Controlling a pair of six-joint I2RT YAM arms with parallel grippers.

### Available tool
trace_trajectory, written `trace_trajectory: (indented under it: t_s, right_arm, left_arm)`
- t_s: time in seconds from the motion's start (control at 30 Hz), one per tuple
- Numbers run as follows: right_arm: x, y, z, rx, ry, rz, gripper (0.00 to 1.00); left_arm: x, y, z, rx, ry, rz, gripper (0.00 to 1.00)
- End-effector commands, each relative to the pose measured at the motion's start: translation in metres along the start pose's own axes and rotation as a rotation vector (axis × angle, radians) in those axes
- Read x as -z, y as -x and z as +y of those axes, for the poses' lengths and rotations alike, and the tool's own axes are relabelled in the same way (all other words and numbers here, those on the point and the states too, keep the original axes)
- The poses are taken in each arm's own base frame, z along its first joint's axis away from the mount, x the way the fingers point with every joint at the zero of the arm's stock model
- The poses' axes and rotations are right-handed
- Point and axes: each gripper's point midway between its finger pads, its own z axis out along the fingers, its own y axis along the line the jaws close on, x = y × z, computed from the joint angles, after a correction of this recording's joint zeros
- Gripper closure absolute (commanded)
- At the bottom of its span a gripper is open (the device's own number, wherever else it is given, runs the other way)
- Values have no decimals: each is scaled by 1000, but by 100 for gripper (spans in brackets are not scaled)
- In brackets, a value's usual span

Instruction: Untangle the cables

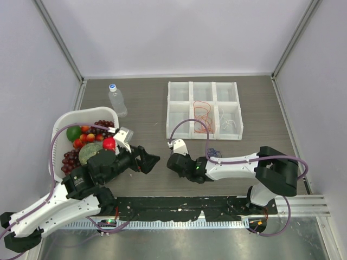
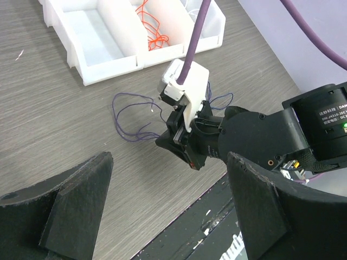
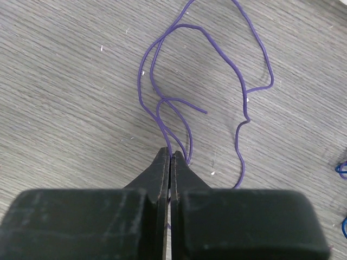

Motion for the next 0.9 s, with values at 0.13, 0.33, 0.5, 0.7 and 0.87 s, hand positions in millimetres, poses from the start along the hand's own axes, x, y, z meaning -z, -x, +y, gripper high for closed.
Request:
trace_trajectory:
  t_s: [0.13, 0.33, 0.5, 0.7, 0.87]
  right_arm:
    - [42, 65, 1, -132, 23, -188, 99]
    - [96, 140, -11, -239, 61, -402, 99]
    - [121, 197, -41, -282, 49, -532, 99]
    - [122, 255, -72, -294, 32, -596, 99]
    - [97, 286, -87, -283, -4, -602, 99]
  left_arm:
    - [10, 22, -8, 7, -29, -70, 10]
    - [10, 20, -2, 1, -7, -80, 10]
    - [9, 16, -2, 1, -21, -75, 10]
    - [11, 14, -2, 2, -26, -71, 10]
    - [12, 14, -1, -3, -26, -75, 9]
